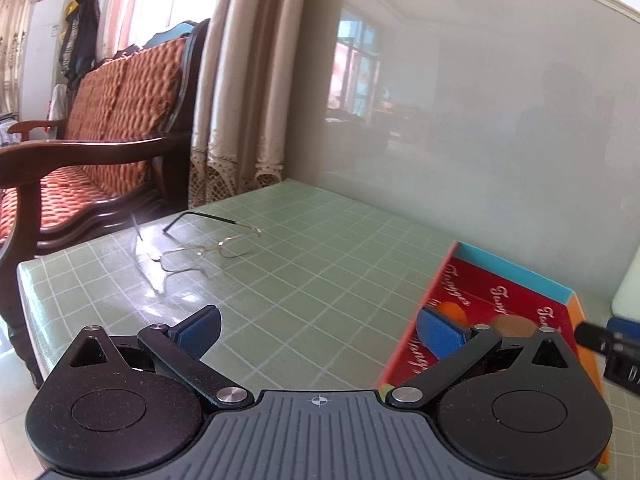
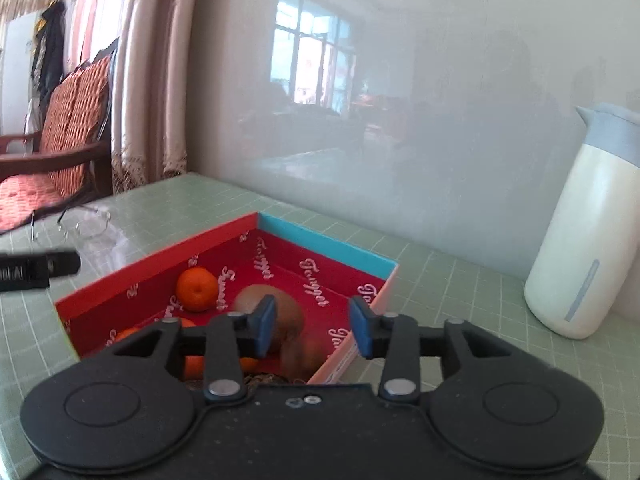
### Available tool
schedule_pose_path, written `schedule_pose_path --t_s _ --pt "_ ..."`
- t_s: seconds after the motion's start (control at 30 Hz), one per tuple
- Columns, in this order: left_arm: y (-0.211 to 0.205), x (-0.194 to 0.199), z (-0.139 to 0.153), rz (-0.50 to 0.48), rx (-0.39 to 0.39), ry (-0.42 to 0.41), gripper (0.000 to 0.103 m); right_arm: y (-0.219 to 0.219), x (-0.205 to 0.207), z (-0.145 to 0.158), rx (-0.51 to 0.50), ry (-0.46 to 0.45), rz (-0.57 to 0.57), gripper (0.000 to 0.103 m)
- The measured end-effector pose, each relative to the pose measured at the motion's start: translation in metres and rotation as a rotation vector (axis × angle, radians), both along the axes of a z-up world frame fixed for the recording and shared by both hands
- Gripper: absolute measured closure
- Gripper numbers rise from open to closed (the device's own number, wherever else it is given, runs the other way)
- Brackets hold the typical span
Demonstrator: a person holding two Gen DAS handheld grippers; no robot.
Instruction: Organize fruits
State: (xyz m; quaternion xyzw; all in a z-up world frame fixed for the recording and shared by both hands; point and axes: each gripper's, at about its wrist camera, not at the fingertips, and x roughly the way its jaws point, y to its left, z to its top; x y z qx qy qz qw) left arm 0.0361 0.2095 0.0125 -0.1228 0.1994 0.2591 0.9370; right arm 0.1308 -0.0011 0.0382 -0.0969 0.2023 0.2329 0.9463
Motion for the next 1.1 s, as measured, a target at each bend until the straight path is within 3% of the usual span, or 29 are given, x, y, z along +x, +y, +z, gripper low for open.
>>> schedule_pose_path --t_s 0.03,0.07,0.1,0.3,0.43,0.67,0.77,0.9,1.0,1.1 --pt "-0.002 0.000 0.000 -0.012 -0.003 -0.001 0.000 -0.005 -0.003 0.005 0.015 -0.017 -0.010 0.043" --pt "-0.004 0.000 0.001 -0.026 -0.009 -0.004 0.000 -0.010 -0.007 0.009 0.024 -0.039 -0.020 0.027" --pt "-0.008 0.000 0.002 -0.040 -0.013 -0.007 0.000 -0.016 -0.010 0.011 0.026 -0.062 -0.035 0.017" --pt "-0.035 0.001 0.005 -0.125 0.009 0.004 0.000 -0.072 -0.034 0.020 0.059 -0.086 -0.135 0.016" --pt "-0.071 -0.006 0.011 -0.260 0.032 -0.005 0.000 -0.116 -0.066 0.021 0.077 -0.100 -0.217 0.012" --pt "-0.139 -0.055 0.023 -0.414 0.195 -0.006 0.000 -0.170 -0.138 0.010 0.078 -0.122 -0.290 0.010" --pt "-0.145 -0.073 0.022 -0.447 0.170 0.000 0.000 -0.181 -0.157 0.006 0.100 -0.122 -0.318 0.010" --pt "-0.151 -0.081 0.018 -0.442 0.191 0.007 0.000 -0.174 -0.168 0.010 0.061 -0.242 -0.304 0.000" --pt "-0.157 -0.084 0.016 -0.439 0.237 -0.022 0.000 -0.165 -0.152 0.005 0.019 -0.208 -0.305 0.000" --pt "-0.157 -0.079 0.014 -0.450 0.213 -0.025 0.000 -0.164 -0.145 0.001 0.027 -0.172 -0.319 0.000"
